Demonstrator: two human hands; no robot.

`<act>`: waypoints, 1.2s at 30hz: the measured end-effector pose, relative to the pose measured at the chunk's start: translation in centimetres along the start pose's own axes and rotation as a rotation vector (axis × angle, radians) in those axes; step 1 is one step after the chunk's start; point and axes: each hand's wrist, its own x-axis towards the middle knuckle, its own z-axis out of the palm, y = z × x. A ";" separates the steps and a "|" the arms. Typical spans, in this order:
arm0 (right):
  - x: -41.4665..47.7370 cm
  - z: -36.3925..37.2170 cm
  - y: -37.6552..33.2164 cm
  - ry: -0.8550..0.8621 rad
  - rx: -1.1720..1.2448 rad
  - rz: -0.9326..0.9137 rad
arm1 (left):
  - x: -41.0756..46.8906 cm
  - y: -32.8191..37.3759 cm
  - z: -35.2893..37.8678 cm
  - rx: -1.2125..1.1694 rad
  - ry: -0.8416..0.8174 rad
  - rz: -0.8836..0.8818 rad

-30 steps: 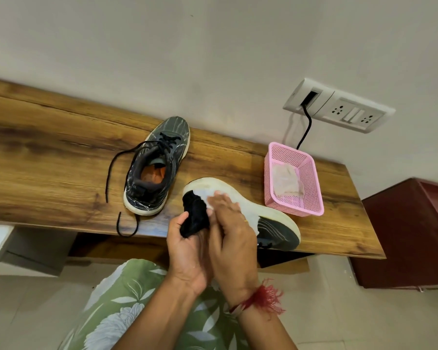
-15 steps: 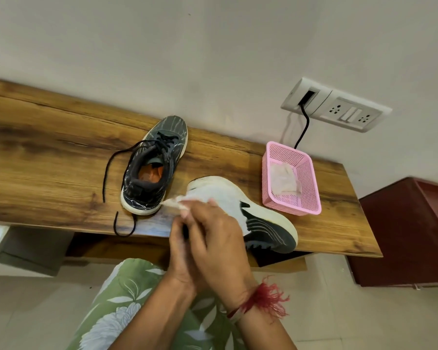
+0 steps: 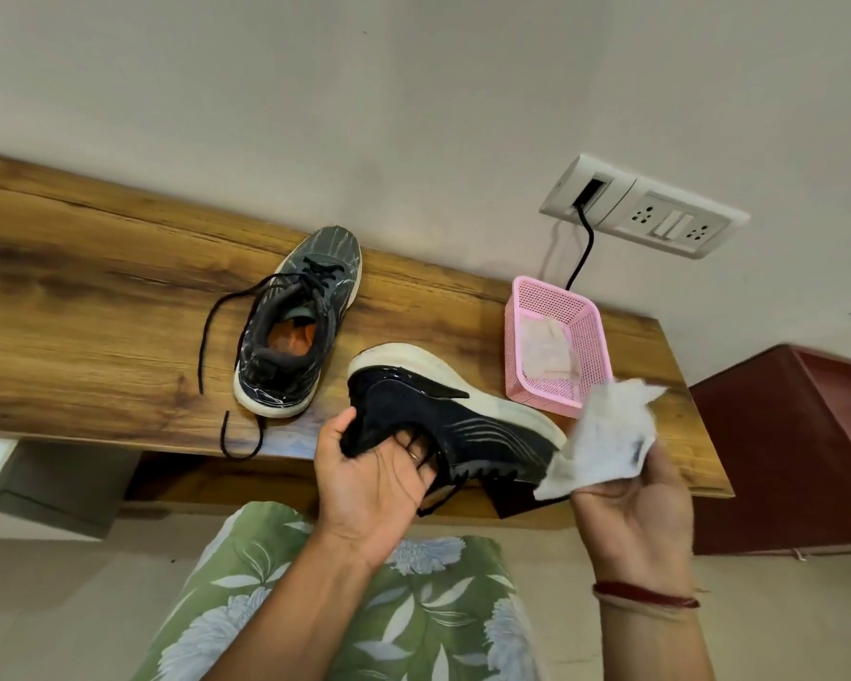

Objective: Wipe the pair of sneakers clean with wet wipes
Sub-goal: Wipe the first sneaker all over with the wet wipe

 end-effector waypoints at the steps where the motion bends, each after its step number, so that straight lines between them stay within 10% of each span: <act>1: 0.1 -0.4 0.4 0.030 0.020 -0.031 | 0.0 0.0 0.0 -0.008 0.003 -0.005; 5: -0.2 1.2 4.7 -0.027 -0.241 -0.076 | -0.1 -0.2 0.3 0.006 0.005 -0.004; 12: 0.1 0.9 8.9 -0.127 -1.330 -0.733 | -0.2 -0.1 0.4 0.087 -0.004 -0.001; 26: -2.5 3.8 13.9 -0.435 -1.630 -0.915 | -1.1 -0.2 1.2 0.129 0.080 0.103; 30: -2.4 4.0 13.4 -0.532 -1.356 -0.652 | -1.0 -0.1 0.7 0.074 0.103 0.093; 36: -2.8 3.4 9.9 -0.478 -0.248 0.188 | -0.7 0.1 0.3 0.020 0.163 0.061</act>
